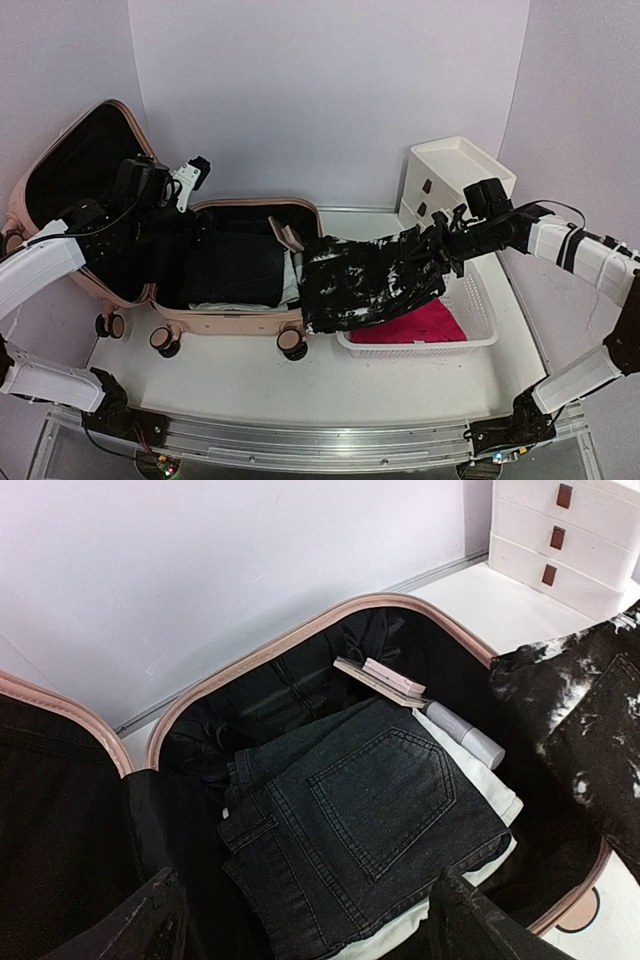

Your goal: Open, take out, and arrange the luggage

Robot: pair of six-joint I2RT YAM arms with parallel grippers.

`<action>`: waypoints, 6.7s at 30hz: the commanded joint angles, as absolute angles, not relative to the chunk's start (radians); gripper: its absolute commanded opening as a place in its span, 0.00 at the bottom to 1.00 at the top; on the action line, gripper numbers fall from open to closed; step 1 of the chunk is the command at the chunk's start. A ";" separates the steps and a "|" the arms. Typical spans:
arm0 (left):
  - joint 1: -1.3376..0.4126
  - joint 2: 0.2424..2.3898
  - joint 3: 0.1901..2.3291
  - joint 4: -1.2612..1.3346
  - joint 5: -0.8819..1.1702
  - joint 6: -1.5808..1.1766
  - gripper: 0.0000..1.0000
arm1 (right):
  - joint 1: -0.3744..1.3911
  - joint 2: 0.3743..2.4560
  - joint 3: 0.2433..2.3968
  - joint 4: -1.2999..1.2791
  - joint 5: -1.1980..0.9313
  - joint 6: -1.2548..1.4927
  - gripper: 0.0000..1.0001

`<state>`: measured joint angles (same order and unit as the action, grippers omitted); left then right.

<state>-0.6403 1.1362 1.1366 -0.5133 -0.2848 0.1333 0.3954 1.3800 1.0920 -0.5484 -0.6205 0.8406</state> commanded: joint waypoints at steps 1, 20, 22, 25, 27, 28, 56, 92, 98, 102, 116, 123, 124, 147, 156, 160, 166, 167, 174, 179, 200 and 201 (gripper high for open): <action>-0.634 1.137 1.137 -0.465 -0.288 0.138 0.83 | 0.335 1.329 1.067 -0.581 -0.724 0.742 0.00; -0.634 1.148 1.136 -0.465 -0.279 0.140 0.84 | 0.217 1.362 0.936 -0.594 -0.703 0.528 0.00; -0.633 1.151 1.137 -0.466 -0.274 0.139 0.84 | 0.214 1.371 0.925 -0.589 -0.685 0.507 0.00; -0.634 1.148 1.137 -0.467 -0.270 0.137 0.84 | 0.196 1.371 0.907 -0.587 -0.666 0.483 0.00; -0.633 1.145 1.135 -0.466 -0.273 0.137 0.84 | 0.185 1.373 0.897 -0.582 -0.661 0.468 0.00; -0.633 1.144 1.134 -0.465 -0.274 0.137 0.84 | 0.182 1.378 0.893 -0.581 -0.657 0.461 0.00; -0.627 1.159 1.139 -0.466 -0.269 0.140 0.84 | 0.167 1.446 0.897 -0.650 -0.544 0.286 0.00; -0.624 1.253 1.247 -0.530 -0.095 0.084 0.83 | 0.292 1.379 0.979 -1.003 -0.381 0.317 0.51; -0.629 1.411 1.345 -0.620 0.072 -0.078 0.85 | 0.294 1.402 0.909 -0.990 -0.279 0.340 0.53; -0.691 1.547 1.407 -0.635 0.014 -0.210 0.84 | 0.309 1.353 0.964 -0.985 -0.327 0.353 0.59; -0.842 2.009 1.735 -0.771 -0.395 -0.387 0.64 | 0.313 1.307 1.142 -1.030 -0.474 0.335 0.74; -0.839 2.117 1.809 -0.814 -0.468 -0.420 0.49 | 0.317 1.299 1.135 -1.023 -0.492 0.325 0.74; -0.838 2.128 1.819 -0.818 -0.474 -0.418 0.48 | 0.317 1.296 1.133 -1.023 -0.492 0.324 0.74; -0.753 2.306 1.976 -0.845 -0.453 -0.359 0.46 | 0.433 1.361 1.223 -0.930 -0.503 0.409 0.75; -0.728 2.208 1.954 -0.824 -0.406 -0.329 0.12 | 0.548 1.506 1.274 -0.661 -0.512 0.594 0.75; -0.700 2.145 1.920 -0.787 -0.299 -0.314 0.04 | 0.602 1.608 1.352 -0.554 -0.516 0.634 0.68; -0.681 2.036 1.833 -0.720 -0.209 -0.309 0.00 | 0.688 1.772 1.477 -0.386 -0.481 0.731 0.66; -0.678 2.026 1.819 -0.712 -0.202 -0.305 0.00 | 0.706 1.801 1.499 -0.357 -0.472 0.750 0.67; -0.663 1.946 1.738 -0.645 -0.158 -0.257 0.00 | 0.816 2.021 1.669 -0.196 -0.447 0.877 0.68; -0.654 1.915 1.697 -0.602 -0.132 -0.224 0.00 | 0.870 2.113 1.708 -0.116 -0.399 0.900 0.71; -0.640 1.884 1.640 -0.510 -0.013 -0.177 0.00 | 0.894 2.349 1.831 0.210 -0.283 1.109 0.71; -0.640 1.884 1.639 -0.509 -0.010 -0.176 0.00 | 0.894 2.355 1.834 0.212 -0.267 1.117 0.70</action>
